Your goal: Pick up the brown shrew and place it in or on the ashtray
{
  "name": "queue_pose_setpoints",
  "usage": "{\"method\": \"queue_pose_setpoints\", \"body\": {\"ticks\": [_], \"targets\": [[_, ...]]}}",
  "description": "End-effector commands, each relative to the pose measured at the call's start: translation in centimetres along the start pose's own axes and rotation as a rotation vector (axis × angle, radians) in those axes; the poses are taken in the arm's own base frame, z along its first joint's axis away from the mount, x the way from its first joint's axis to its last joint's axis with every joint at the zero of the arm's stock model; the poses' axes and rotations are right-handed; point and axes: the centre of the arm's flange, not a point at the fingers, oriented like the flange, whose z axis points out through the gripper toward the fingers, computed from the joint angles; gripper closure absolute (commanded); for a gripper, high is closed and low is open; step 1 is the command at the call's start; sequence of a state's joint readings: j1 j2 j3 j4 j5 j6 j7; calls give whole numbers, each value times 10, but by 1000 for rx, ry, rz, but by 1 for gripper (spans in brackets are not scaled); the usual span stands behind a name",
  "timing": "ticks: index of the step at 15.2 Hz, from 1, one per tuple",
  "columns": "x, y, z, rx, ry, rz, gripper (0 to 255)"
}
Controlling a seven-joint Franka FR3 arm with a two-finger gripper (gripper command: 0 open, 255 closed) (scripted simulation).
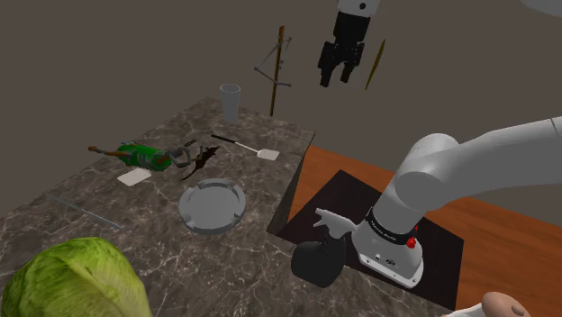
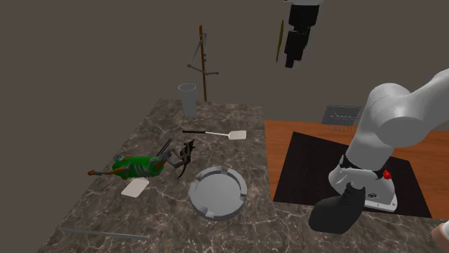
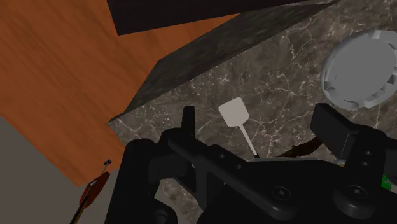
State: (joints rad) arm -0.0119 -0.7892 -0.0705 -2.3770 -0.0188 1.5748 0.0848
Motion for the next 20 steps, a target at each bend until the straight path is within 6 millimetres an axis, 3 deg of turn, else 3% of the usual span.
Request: {"method": "queue_pose_setpoints", "body": {"ticks": [1, 10, 20], "targets": [[0, 0, 0, 0, 0, 0, 0], [26, -83, 76, 18, 35, 269, 0], [83, -165, 157, 39, 75, 568, 0]]}}
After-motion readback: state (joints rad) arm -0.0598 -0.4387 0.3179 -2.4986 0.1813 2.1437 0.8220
